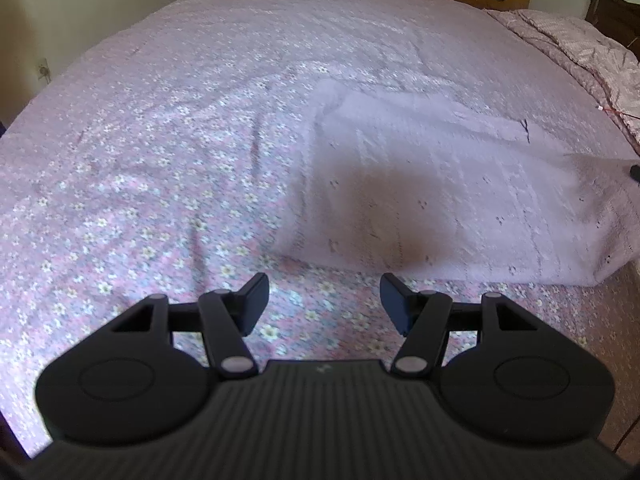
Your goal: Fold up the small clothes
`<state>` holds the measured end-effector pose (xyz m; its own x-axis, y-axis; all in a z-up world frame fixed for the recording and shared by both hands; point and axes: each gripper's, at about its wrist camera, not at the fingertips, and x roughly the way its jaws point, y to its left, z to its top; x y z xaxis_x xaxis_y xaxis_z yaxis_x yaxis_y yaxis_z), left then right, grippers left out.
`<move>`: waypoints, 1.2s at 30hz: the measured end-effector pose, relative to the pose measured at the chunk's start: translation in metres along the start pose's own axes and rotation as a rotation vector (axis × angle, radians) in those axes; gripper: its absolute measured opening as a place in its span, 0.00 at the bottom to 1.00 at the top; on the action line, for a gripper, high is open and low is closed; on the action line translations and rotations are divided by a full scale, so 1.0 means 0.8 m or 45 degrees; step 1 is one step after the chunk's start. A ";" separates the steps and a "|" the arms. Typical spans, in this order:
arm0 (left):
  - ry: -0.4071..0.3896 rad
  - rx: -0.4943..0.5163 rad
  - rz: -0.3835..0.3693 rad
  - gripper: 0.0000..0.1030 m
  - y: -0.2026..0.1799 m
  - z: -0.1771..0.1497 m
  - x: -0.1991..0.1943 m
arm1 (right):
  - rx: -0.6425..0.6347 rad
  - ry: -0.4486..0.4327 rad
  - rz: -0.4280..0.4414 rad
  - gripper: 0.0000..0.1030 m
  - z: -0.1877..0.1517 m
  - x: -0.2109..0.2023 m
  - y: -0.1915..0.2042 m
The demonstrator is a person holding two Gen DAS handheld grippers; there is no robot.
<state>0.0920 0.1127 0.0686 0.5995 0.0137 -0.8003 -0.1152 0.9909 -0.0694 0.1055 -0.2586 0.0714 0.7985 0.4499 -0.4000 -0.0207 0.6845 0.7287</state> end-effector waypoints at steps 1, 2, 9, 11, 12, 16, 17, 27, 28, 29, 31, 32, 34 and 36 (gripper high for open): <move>-0.005 0.000 0.002 0.61 0.004 0.002 -0.001 | -0.012 0.005 0.010 0.28 -0.001 0.002 0.014; -0.009 0.000 0.005 0.61 0.007 0.004 -0.002 | -0.028 0.012 0.022 0.28 0.000 0.006 0.026; -0.016 -0.002 0.001 0.61 0.027 0.012 -0.001 | -0.137 0.058 0.070 0.28 -0.010 0.028 0.091; -0.017 0.002 0.004 0.61 0.030 0.013 0.002 | -0.149 0.068 0.092 0.27 -0.014 0.034 0.109; -0.018 0.002 0.004 0.61 0.033 0.014 0.003 | -0.155 0.072 0.103 0.27 -0.015 0.036 0.117; -0.034 -0.005 0.001 0.61 0.043 0.019 0.004 | -0.195 0.097 0.132 0.27 -0.024 0.049 0.153; -0.042 -0.010 0.000 0.61 0.047 0.020 0.003 | -0.209 0.108 0.141 0.27 -0.026 0.051 0.163; -0.096 -0.065 0.018 0.61 0.084 0.029 -0.002 | -0.410 0.290 0.240 0.27 -0.091 0.118 0.271; -0.100 -0.069 0.021 0.61 0.088 0.028 -0.002 | -0.438 0.320 0.232 0.27 -0.103 0.133 0.277; -0.102 -0.072 0.025 0.61 0.092 0.028 -0.002 | -0.467 0.354 0.220 0.27 -0.117 0.146 0.283; -0.104 -0.082 0.033 0.61 0.100 0.027 -0.001 | -0.505 0.410 0.192 0.27 -0.143 0.169 0.291; -0.104 -0.087 0.035 0.61 0.104 0.026 0.000 | -0.529 0.434 0.175 0.27 -0.157 0.180 0.292; -0.100 -0.094 0.041 0.61 0.112 0.025 0.001 | -0.575 0.473 0.140 0.28 -0.184 0.195 0.294; -0.097 -0.095 0.044 0.61 0.116 0.026 0.003 | -0.607 0.490 0.115 0.29 -0.199 0.208 0.295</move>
<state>0.0989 0.2076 0.0724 0.6525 0.0609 -0.7553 -0.1938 0.9770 -0.0887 0.1379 0.0694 0.0883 0.5086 0.6320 -0.5848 -0.4158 0.7750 0.4759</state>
